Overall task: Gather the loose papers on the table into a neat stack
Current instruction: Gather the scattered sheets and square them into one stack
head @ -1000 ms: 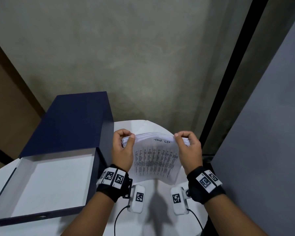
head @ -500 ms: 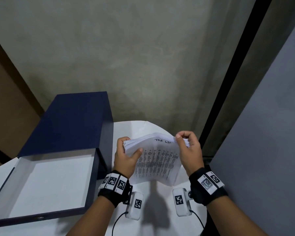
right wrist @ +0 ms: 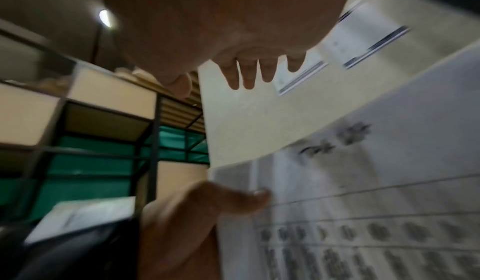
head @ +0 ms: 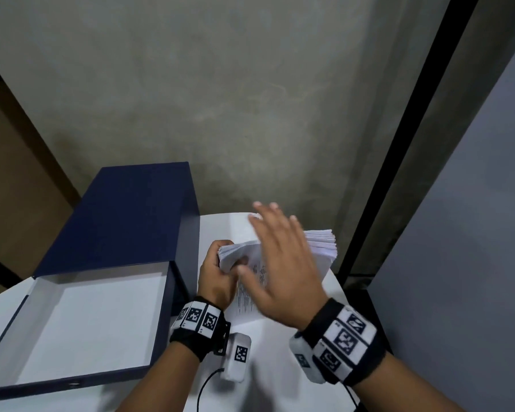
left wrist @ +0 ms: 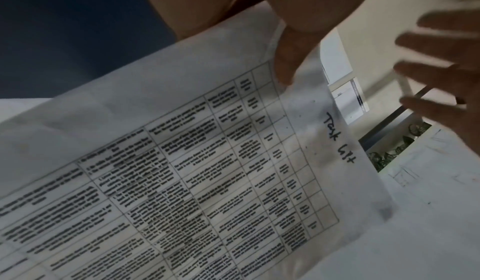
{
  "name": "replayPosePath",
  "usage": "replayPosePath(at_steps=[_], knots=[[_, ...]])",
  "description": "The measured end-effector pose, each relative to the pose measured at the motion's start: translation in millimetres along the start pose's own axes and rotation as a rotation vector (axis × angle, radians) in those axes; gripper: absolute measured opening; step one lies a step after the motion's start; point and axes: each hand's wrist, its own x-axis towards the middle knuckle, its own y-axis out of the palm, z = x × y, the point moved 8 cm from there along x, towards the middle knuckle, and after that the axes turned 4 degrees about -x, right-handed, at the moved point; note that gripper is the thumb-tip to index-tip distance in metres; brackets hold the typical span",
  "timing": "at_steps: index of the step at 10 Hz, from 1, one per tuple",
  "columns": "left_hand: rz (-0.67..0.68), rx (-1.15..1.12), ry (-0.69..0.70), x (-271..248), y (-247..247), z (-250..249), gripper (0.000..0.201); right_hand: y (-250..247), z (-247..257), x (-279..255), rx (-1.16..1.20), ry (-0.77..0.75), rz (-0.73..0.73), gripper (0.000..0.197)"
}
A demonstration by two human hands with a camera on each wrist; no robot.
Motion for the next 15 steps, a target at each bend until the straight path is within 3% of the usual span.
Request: replayPosePath(at_steps=[1,2,3,4,5,6,7,8,9,10,11,12,15], knots=[[0.029,0.017,-0.053,1,0,2,0.036,43,17,1,-0.14,-0.083,0.245,0.076],[-0.005,0.076,-0.124,1,-7,11,0.042,57,16,2,-0.173,-0.109,0.31,0.073],[-0.038,0.088,-0.116,1,-10,10,0.029,51,12,7,-0.111,-0.069,0.282,0.07],[-0.02,-0.048,-0.155,-2,-3,2,0.038,58,14,2,-0.159,-0.136,0.329,0.07],[-0.028,0.031,-0.15,1,-3,0,0.034,56,9,0,-0.115,-0.103,0.292,0.071],[-0.025,0.098,-0.139,3,-5,6,0.051,62,12,-5,-0.147,-0.164,0.323,0.069],[0.024,0.023,-0.156,2,1,3,0.036,58,3,-1,-0.12,-0.117,0.31,0.069],[0.017,0.087,-0.049,2,-2,1,0.021,46,-23,-1,-0.196,-0.038,0.289,0.075],[-0.025,0.14,0.017,4,-10,-3,0.022,17,-89,-6,-0.173,0.228,0.223,0.071],[-0.081,0.124,0.008,6,-16,-5,0.023,16,-149,-31,0.295,0.492,0.182,0.048],[-0.094,0.116,0.002,9,-13,-7,0.023,38,-167,-50,0.8,0.642,0.043,0.028],[-0.094,0.135,-0.009,10,-8,-3,0.026,60,-164,-60,0.945,0.734,-0.032,0.016],[-0.195,0.248,0.049,12,5,-30,0.031,31,-136,-43,0.732,0.575,-0.252,0.014]])
